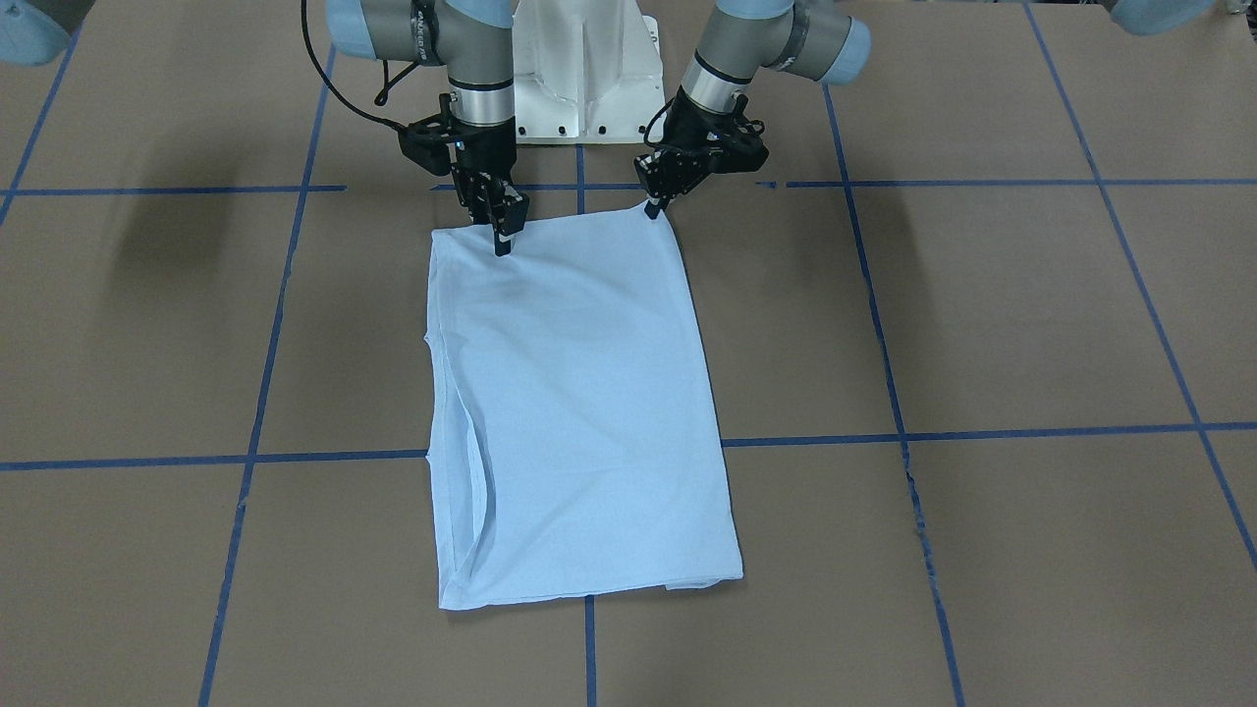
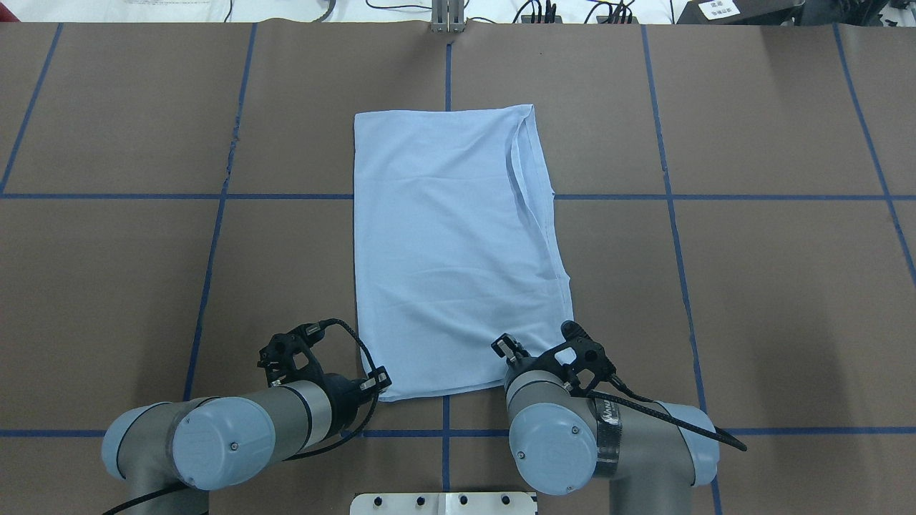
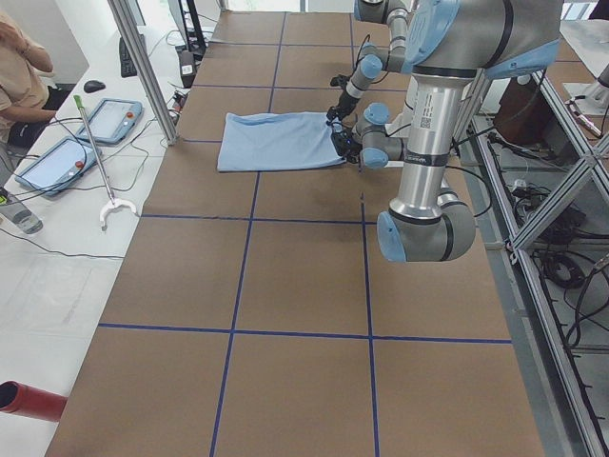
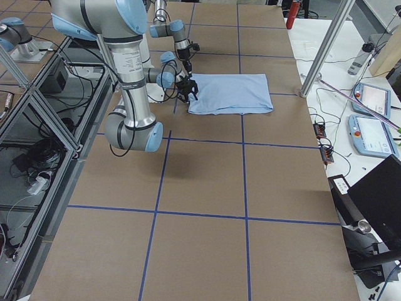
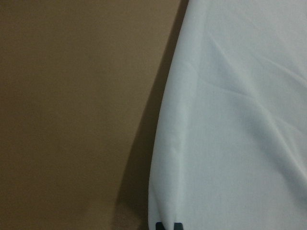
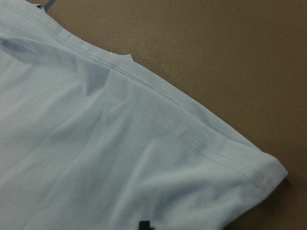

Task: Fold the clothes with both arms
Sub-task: 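Grasp the two near corners of the shirt with both grippers, then lift the near edge and fold it toward the far edge with both grippers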

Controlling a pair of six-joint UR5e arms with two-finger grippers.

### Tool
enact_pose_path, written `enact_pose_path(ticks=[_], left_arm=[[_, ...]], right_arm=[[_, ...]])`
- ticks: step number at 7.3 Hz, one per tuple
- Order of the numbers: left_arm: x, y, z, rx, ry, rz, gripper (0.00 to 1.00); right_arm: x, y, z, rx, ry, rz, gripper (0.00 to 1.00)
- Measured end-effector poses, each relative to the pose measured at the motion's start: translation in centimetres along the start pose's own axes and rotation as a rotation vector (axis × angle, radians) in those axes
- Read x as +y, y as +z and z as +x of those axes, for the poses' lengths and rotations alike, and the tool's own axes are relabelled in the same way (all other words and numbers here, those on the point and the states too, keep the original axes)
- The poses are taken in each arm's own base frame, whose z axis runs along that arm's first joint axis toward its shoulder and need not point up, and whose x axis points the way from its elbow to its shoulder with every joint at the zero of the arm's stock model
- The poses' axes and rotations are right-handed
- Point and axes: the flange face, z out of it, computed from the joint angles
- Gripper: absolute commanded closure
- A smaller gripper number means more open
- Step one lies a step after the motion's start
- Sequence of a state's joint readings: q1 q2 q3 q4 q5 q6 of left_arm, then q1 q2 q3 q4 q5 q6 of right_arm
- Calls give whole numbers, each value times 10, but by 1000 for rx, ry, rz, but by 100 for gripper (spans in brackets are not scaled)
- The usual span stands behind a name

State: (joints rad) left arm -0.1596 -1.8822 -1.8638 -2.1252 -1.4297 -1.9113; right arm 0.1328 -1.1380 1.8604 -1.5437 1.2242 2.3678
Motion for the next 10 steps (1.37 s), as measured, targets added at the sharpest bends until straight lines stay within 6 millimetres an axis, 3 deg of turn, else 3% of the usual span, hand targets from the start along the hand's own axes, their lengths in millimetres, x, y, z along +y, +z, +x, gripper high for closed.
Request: enact_pose_path(ticks=[1,2,6,8,10], left_arm=[[0,0,0,0,0,0,100],[0,0,0,0,0,0,100],[0,-6,5,12,7,-5,100],[-3,-44,22,66,28,-29,100],[-4,-107,41,81,51,-70,100]], right_arm=[[0,0,0,-1,1,-1,88],[0,-1,-1,-1,1,-1,100],[1,-5,-6,-28,6,10,100],[-3,-22,-14,-61,10,-1,100],[-12,-81,-24,-103,19,-58,100]])
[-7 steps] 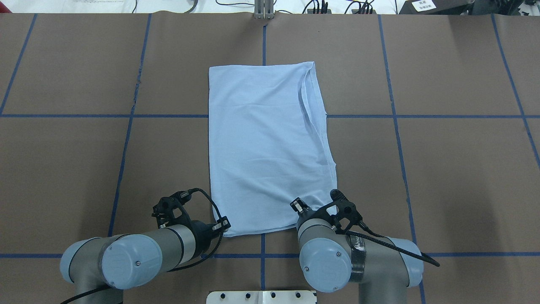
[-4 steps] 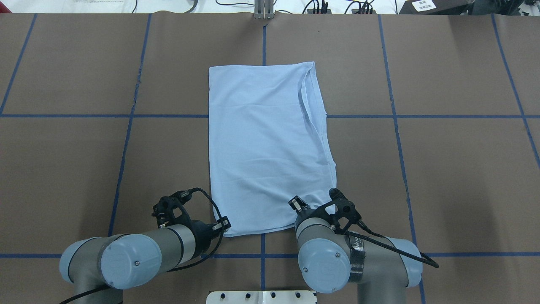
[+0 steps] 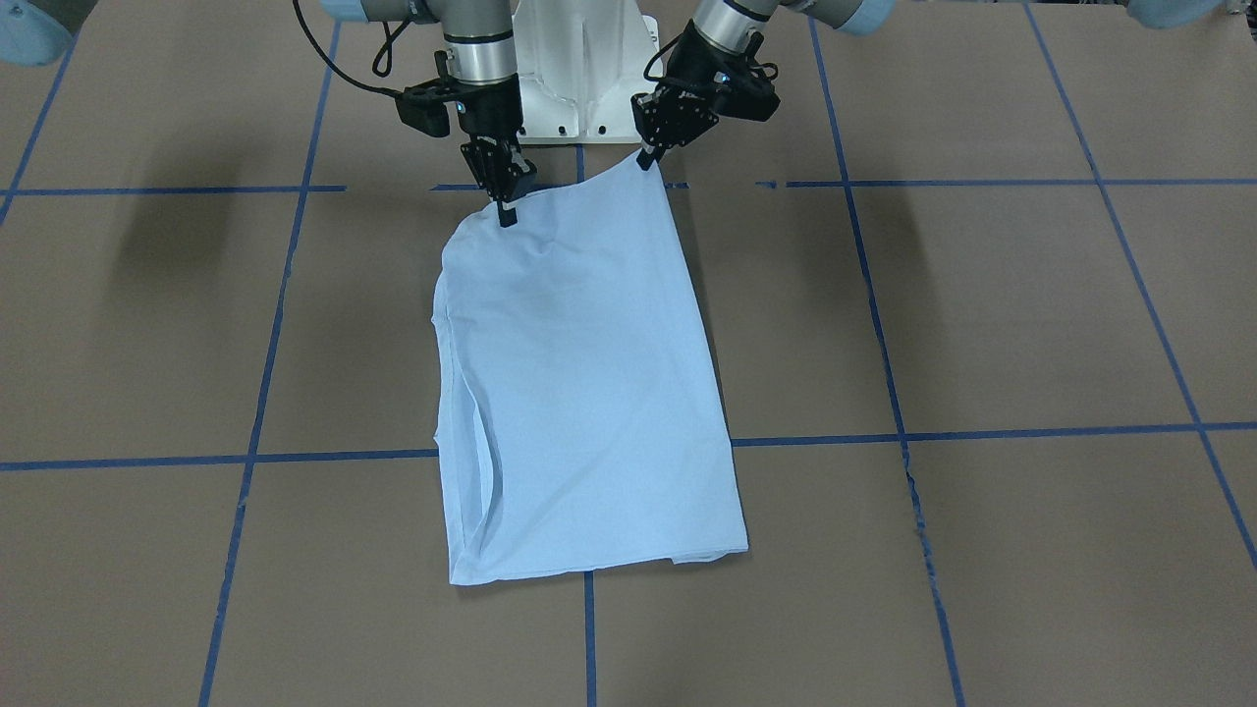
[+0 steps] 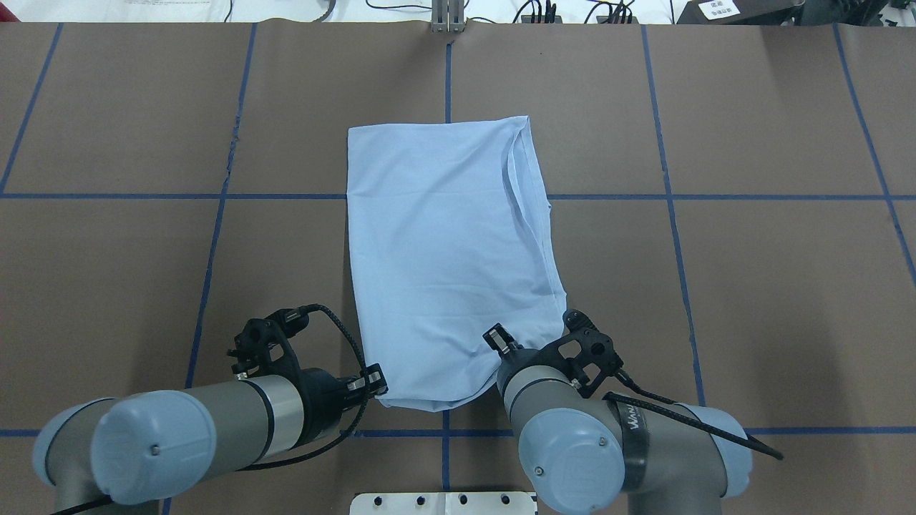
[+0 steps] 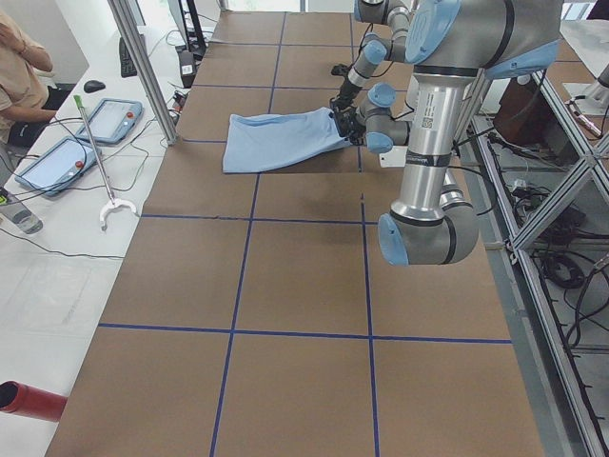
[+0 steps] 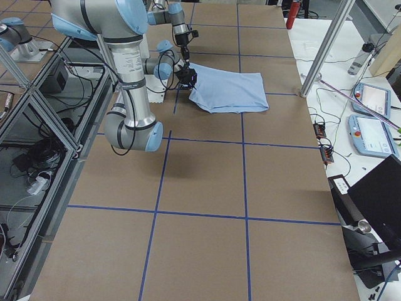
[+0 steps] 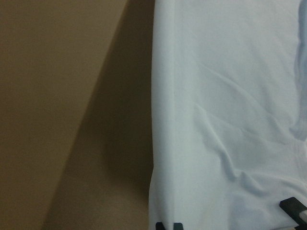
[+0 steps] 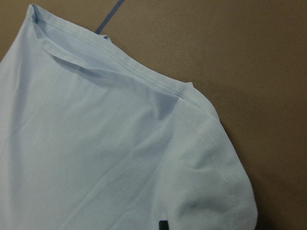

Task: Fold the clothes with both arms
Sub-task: 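Lift the near edge and fold it toward the far edge with both grippers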

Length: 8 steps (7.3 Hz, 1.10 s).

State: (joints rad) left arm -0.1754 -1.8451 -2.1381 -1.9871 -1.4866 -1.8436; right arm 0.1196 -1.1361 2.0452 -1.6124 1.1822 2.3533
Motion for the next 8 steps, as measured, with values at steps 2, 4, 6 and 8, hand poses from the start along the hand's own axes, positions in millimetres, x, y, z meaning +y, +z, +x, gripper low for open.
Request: enact_pose_path(ticks=[2,4,6,8], left_arm=[[3,-68,23,-2,3,-27,100],[4,-107,31,-22,5,-41,100],[-1,-86,29,-74,19,-23,100],[-21,-59,37,-100,55,29,100]], right_arm=[[-4,-92,2,12,-34,-64,100],[-11,-151,7,38,-70,-99,100],[3,-133,4,61,-117,-50,100],[3,-105,-16,58,-143,16,100]])
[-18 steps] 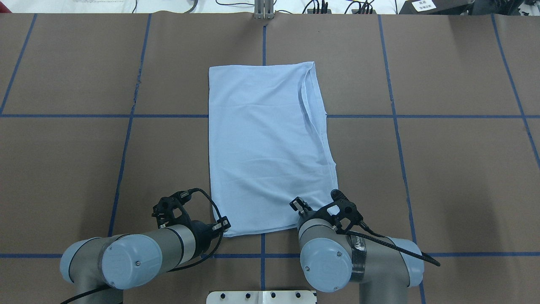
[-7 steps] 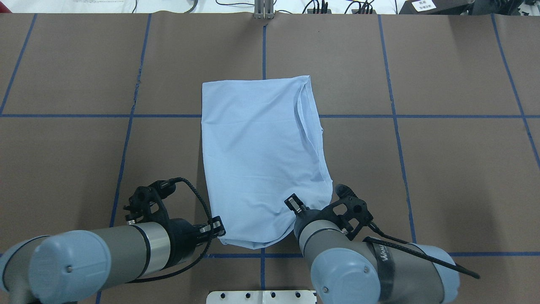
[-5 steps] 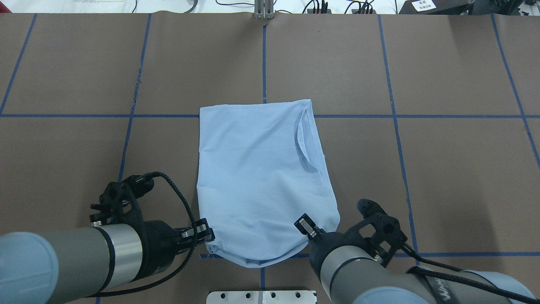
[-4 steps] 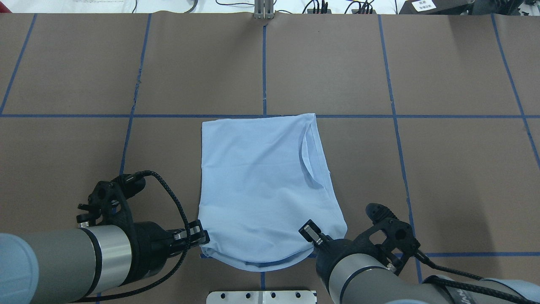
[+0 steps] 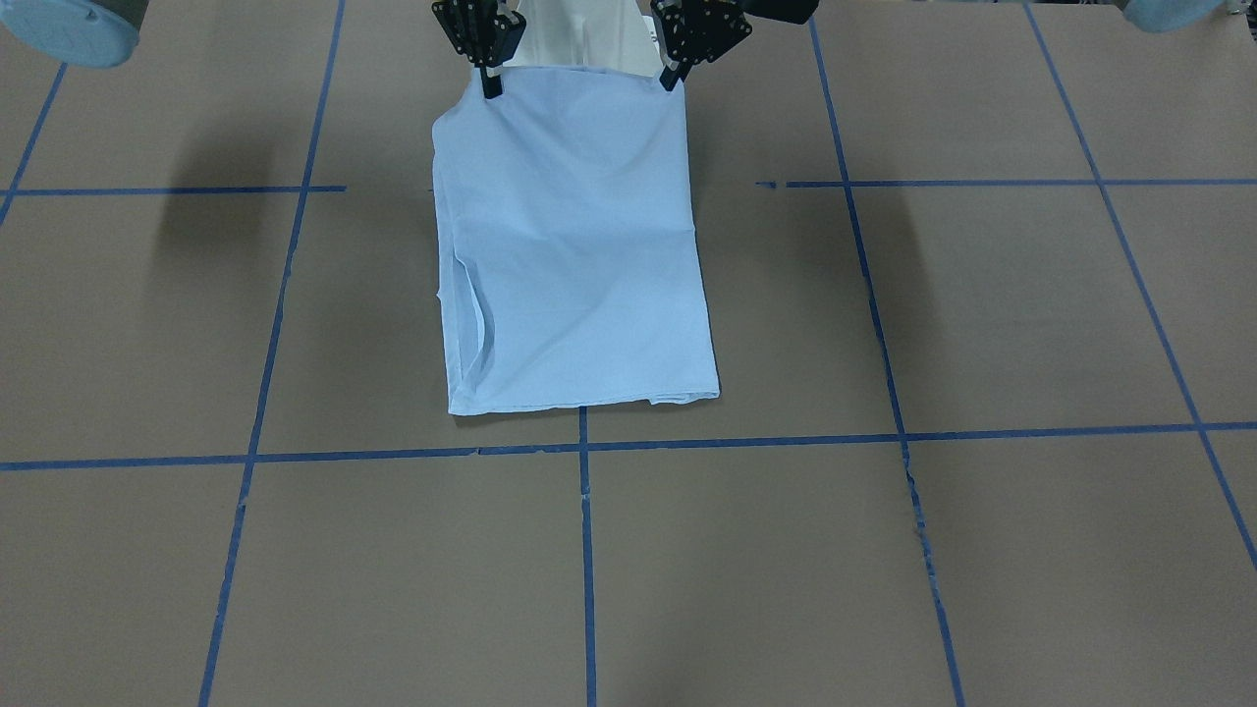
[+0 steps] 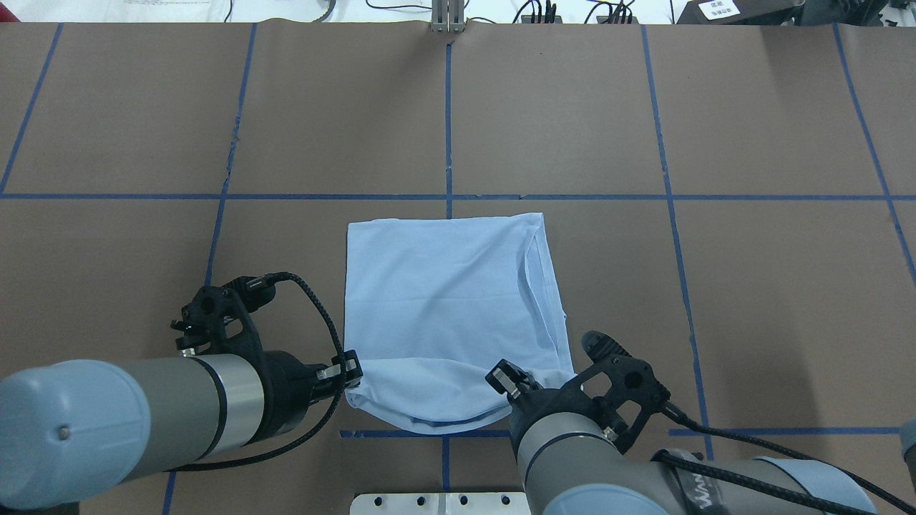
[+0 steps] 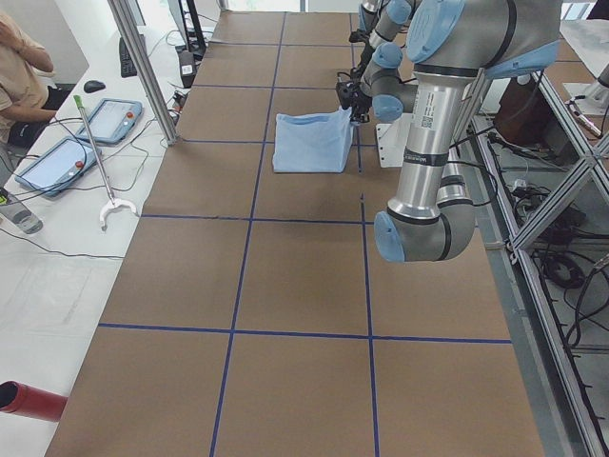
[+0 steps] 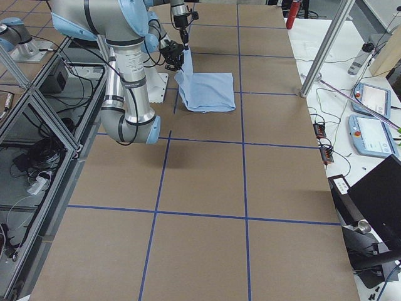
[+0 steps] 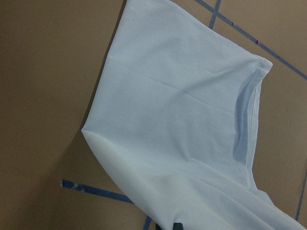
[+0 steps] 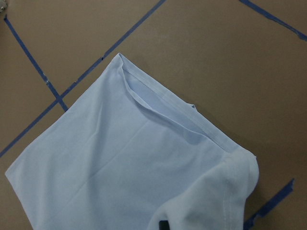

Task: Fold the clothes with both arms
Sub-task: 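Lift the near edge and fold it toward the far edge with both grippers, then lay the folded edge down and open both grippers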

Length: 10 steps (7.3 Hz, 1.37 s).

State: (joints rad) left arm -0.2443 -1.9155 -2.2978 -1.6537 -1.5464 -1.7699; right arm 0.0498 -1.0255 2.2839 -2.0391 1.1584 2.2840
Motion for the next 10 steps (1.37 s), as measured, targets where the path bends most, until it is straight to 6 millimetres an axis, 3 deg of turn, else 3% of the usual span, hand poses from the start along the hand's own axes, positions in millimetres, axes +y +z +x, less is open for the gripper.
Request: enact_pose_path(ticks=[2,5,8,10], left_arm=[[-24,28,10,-33,26,52,100],[-56,61,11,-89,60,112,100],[-82,99,12,-127,69,153,100],[-108,135,8,-138,84,181,100]], right_arm=[[-10,44,-29,-29,10,49,100],[-36,105,-56,-52,-1,113,100],[-47,155,-67,-50,-8,144,100],[-45,182,-73,-24,-19,167,100]])
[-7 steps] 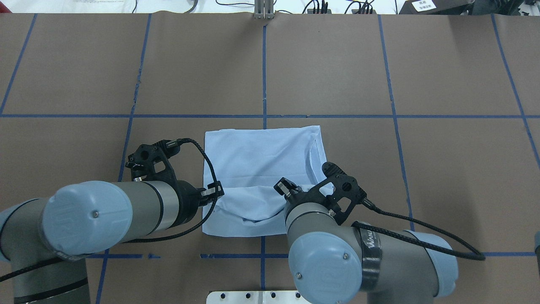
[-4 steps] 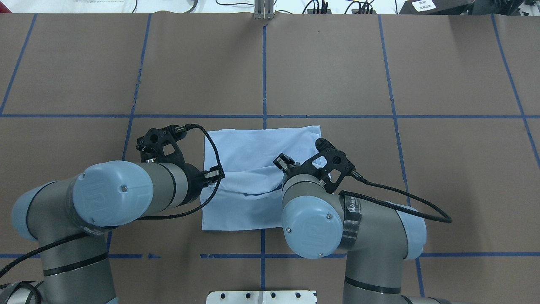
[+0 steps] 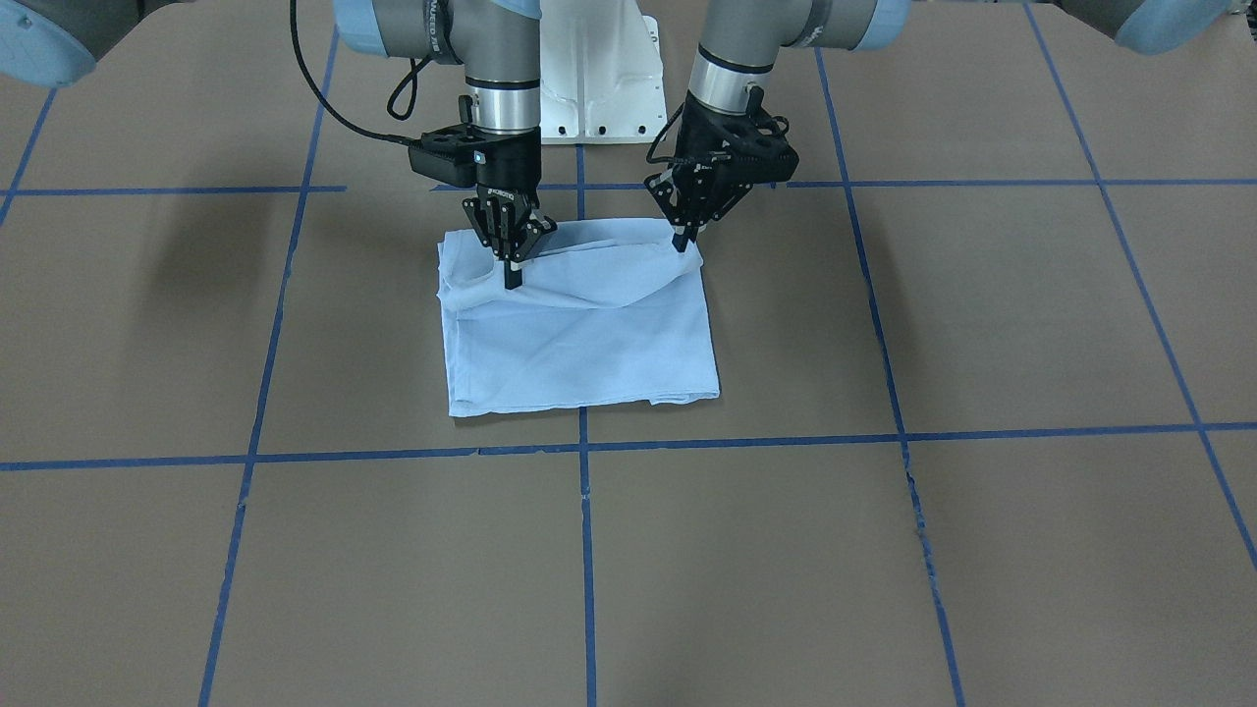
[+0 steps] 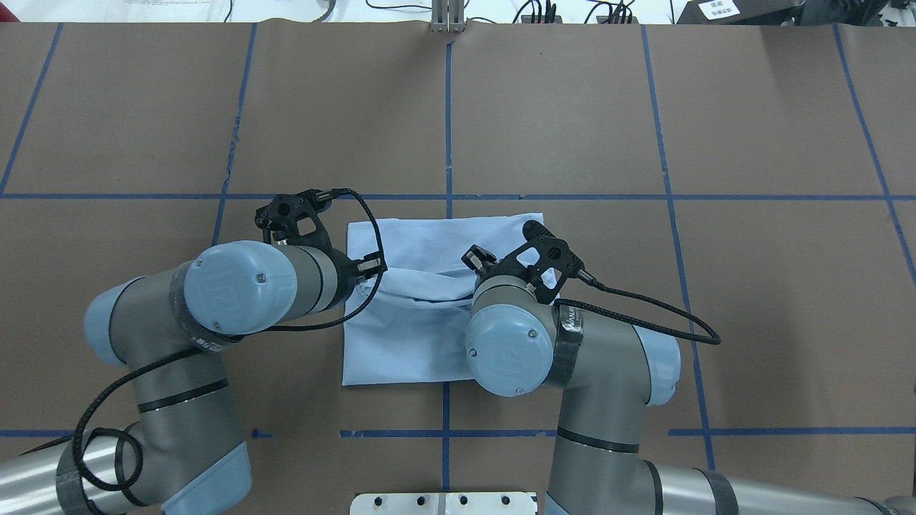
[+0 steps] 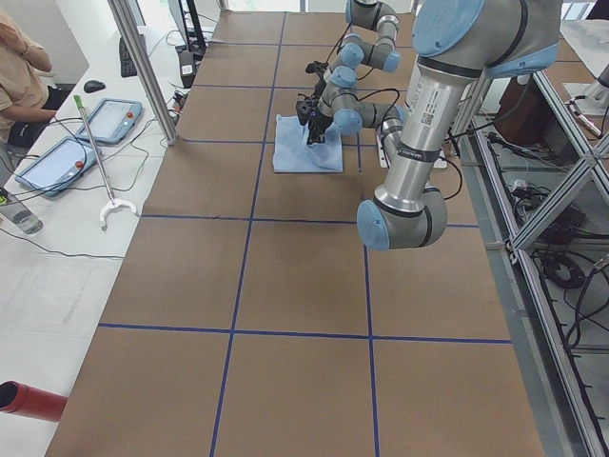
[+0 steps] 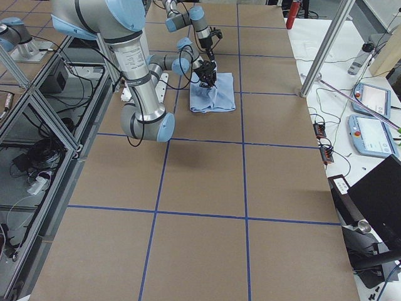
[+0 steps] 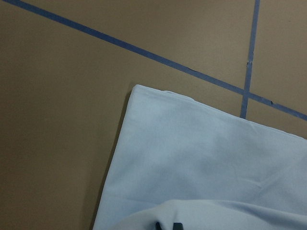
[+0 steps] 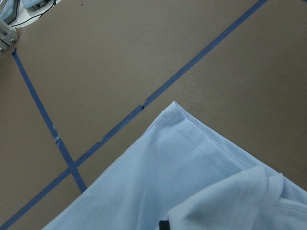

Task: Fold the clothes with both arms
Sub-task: 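Lay the folded edge down and open both grippers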

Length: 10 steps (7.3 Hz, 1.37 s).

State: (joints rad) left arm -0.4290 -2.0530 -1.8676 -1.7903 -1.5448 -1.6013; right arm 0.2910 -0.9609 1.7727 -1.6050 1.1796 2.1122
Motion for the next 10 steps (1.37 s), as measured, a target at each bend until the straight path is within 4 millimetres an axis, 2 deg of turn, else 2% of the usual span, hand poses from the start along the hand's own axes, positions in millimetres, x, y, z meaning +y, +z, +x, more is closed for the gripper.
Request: enact_pose_path(ticks=[2,4,5,6,8,10], left_arm=[[-10,30,-4,-11,4,16,100],[-12,43,-5,-15,5,19,100],[-14,45,-5,-16,5,21,22],[-16,45,-5,-15,11,23,0],[-26,37,-3,5,106,33,0],[-47,28,-4,34,174,30,0]], right_arm=[[5,20,-2,28,-11,21,100],[10,43,0,28,-16,26,100],[8,48,-2,18,-23,25,26],[4,50,-5,15,-39,20,0],[-8,46,-12,22,-126,-25,0],[-16,30,-18,5,-284,-72,0]])
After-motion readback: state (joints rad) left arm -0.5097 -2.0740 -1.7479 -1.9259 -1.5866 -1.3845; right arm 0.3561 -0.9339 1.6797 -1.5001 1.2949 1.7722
